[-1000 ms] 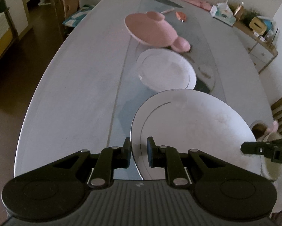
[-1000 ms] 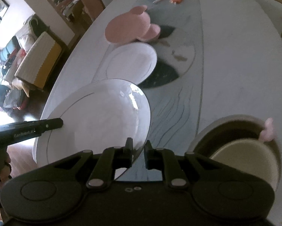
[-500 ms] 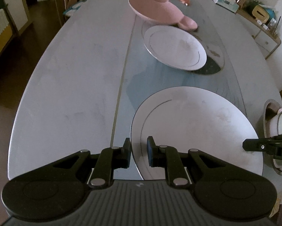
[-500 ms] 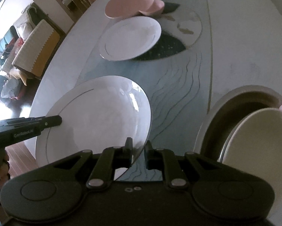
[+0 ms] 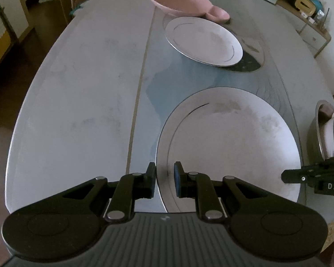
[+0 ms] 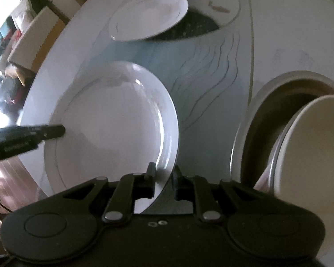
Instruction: Organize plates and bowls
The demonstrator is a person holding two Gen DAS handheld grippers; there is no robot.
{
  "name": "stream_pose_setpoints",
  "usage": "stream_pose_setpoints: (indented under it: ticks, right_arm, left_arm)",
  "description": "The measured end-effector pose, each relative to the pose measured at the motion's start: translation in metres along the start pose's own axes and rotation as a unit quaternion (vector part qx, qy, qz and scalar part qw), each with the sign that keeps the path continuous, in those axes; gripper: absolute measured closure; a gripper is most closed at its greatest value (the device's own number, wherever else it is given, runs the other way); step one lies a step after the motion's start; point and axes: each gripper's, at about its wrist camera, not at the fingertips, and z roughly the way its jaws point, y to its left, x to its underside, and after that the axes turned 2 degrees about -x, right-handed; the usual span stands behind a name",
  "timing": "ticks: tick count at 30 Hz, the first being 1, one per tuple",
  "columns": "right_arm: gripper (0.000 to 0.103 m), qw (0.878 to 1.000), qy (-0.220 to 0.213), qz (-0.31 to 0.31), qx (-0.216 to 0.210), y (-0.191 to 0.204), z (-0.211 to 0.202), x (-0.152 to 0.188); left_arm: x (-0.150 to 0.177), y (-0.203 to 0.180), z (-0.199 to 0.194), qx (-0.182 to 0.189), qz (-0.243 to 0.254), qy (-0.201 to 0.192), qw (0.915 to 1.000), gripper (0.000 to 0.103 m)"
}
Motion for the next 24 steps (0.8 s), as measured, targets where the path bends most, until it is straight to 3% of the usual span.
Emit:
stream_pose_setpoints:
  ticks: [11,16,24]
  right_arm:
    - [0.083,1.0,0.015,-0.006,0.012,0.005,-0.002,-0.005]
    - [0.08,1.0,0.003,-0.015,0.023,0.008,-0.016,-0.008]
    - [0.072,0.999,-0.037,-0.02,0.028,0.011,-0.048,-0.025]
  left_arm:
    - [-0.004,0.0,-0.001,0.0,0.002,0.012,0.9999,0.088]
    - [-0.006,0.004,-0.003,0.009,0.002,0.011,0.9999,0.088]
    - [-0.016,0.005,-0.027,0.023,0.017,-0.023,0.9993,0.088]
